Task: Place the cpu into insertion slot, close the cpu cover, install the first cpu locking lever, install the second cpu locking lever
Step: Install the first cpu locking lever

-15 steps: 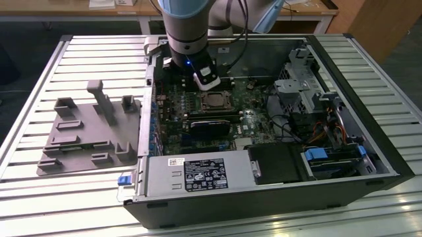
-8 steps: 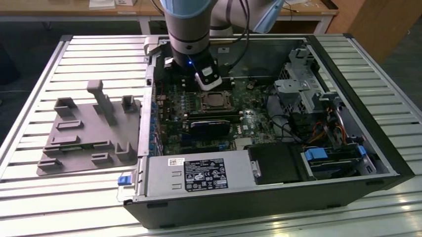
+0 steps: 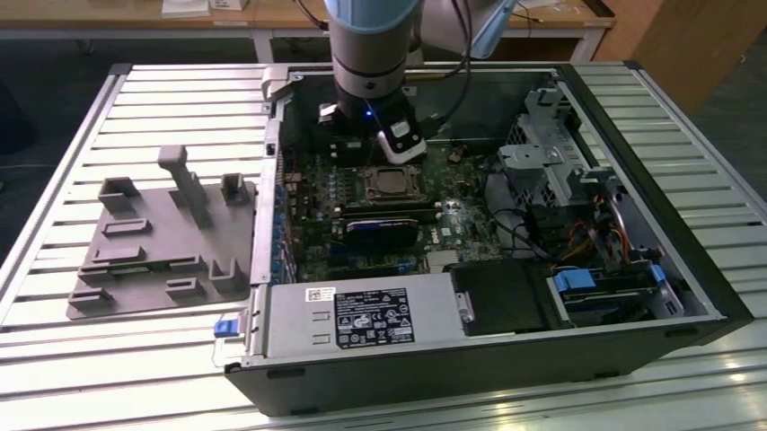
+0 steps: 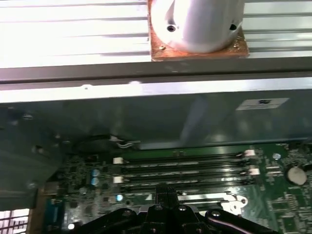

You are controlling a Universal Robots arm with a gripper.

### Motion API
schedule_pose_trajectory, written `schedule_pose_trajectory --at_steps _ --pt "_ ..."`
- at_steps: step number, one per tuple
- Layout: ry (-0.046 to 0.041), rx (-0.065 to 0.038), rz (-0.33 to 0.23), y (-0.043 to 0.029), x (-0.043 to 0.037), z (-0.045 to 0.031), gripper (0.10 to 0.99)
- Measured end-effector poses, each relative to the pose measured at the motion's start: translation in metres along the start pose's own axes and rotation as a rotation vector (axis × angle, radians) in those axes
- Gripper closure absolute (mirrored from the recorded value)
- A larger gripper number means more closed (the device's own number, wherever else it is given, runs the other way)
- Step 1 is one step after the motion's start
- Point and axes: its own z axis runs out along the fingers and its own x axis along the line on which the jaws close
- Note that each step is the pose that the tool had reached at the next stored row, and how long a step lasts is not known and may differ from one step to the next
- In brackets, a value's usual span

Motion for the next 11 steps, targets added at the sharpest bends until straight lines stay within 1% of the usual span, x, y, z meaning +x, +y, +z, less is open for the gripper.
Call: schedule_pose_trajectory --at_steps 4,6,8,9,10,11 --pt "0.0001 0.000 0.000 0.0009 -0.0132 0.0005 0.984" --pt "0.0001 0.000 0.000 0.0011 -0.0168 0.0006 0.984" --pt "0.0001 0.001 0.000 0.0012 -0.0186 0.0009 0.984" --pt "-0.0001 0.002 0.000 0.0015 -0.0191 0.0012 0.984" --pt "-0.0005 0.007 0.000 0.0021 -0.0191 0.0017 0.984" --pt "-0.0029 0.013 -0.001 0.0030 -0.0190 0.0024 0.984"
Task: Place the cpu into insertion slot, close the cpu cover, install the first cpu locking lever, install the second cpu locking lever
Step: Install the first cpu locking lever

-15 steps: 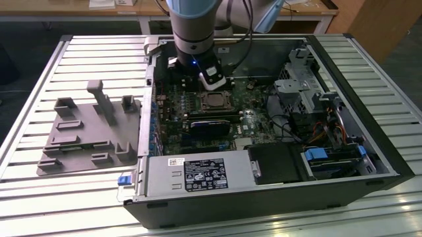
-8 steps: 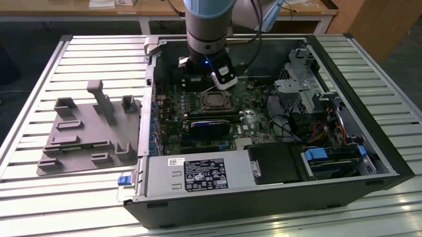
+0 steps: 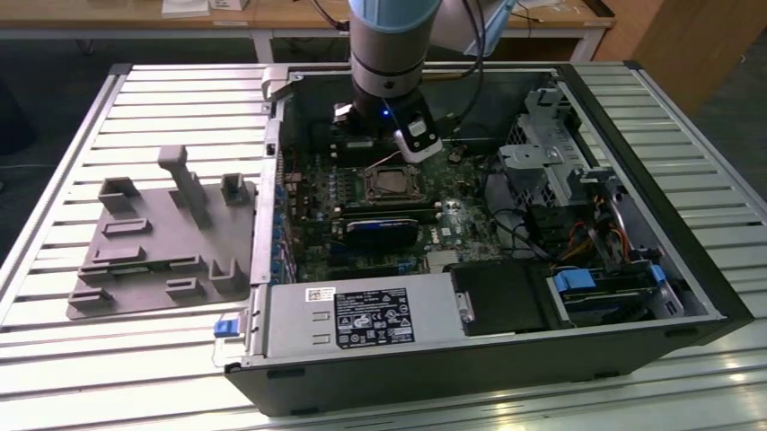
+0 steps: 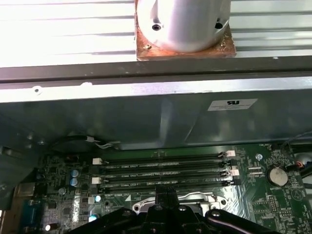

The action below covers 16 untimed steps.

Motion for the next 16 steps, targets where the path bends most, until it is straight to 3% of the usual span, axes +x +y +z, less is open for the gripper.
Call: schedule_pose_trajectory --at_steps 4,9,16 --pt "-0.0187 0.015 -0.008 0.0020 0.0002 0.0019 0.984" --pt "-0.0515 0.018 -0.021 0.0025 0.0004 0.0044 0.984" --pt "-0.0551 0.021 -0.022 0.0026 0.0004 0.0048 0.984"
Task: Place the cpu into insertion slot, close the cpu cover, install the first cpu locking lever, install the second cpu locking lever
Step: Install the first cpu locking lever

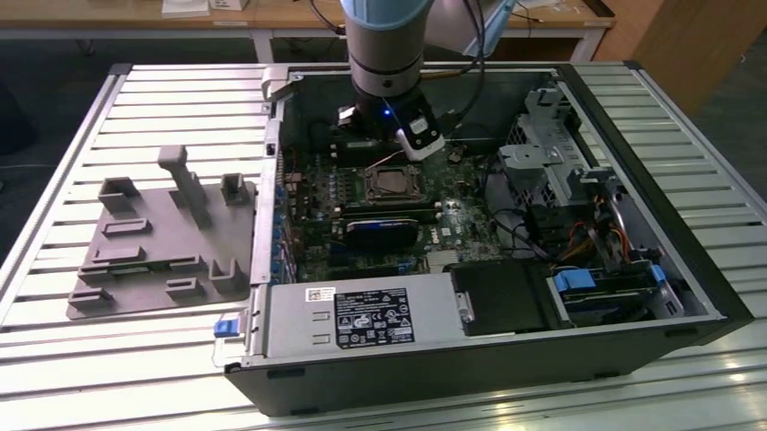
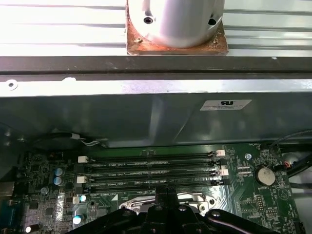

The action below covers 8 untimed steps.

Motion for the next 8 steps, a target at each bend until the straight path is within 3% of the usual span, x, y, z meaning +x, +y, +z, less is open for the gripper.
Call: schedule_pose_trajectory --at_steps 8 --pt "-0.0238 0.017 0.058 -0.0008 0.0001 0.0031 0.984"
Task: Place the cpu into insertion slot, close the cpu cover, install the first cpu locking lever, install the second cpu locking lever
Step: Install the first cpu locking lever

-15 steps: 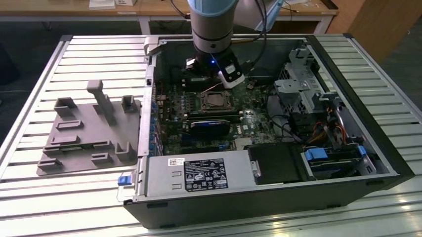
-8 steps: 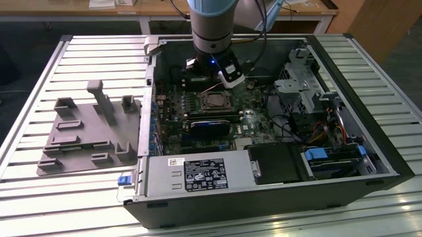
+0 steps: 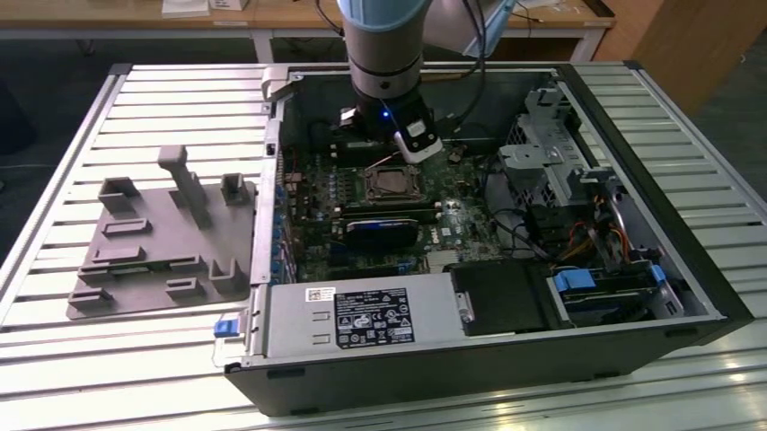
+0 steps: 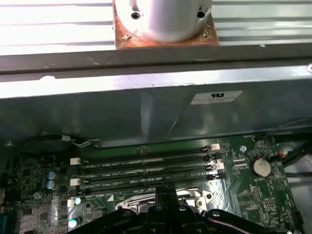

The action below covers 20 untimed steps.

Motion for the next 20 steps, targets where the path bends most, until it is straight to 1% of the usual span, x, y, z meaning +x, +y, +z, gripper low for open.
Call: schedule_pose_trajectory --at_steps 2,4,8,14,20 --pt "-0.0032 0.007 0.006 0.0009 0.0002 0.0010 0.984" --pt "-0.0045 0.012 0.007 0.0024 0.0006 0.0024 0.984" --pt "-0.0057 0.016 0.009 0.0060 0.0013 0.0050 0.984" --pt "-0.0076 0.021 0.012 0.0059 0.0009 0.0087 0.984" --pt "-0.0117 0.033 0.018 0.0068 -0.0019 0.0118 0.984"
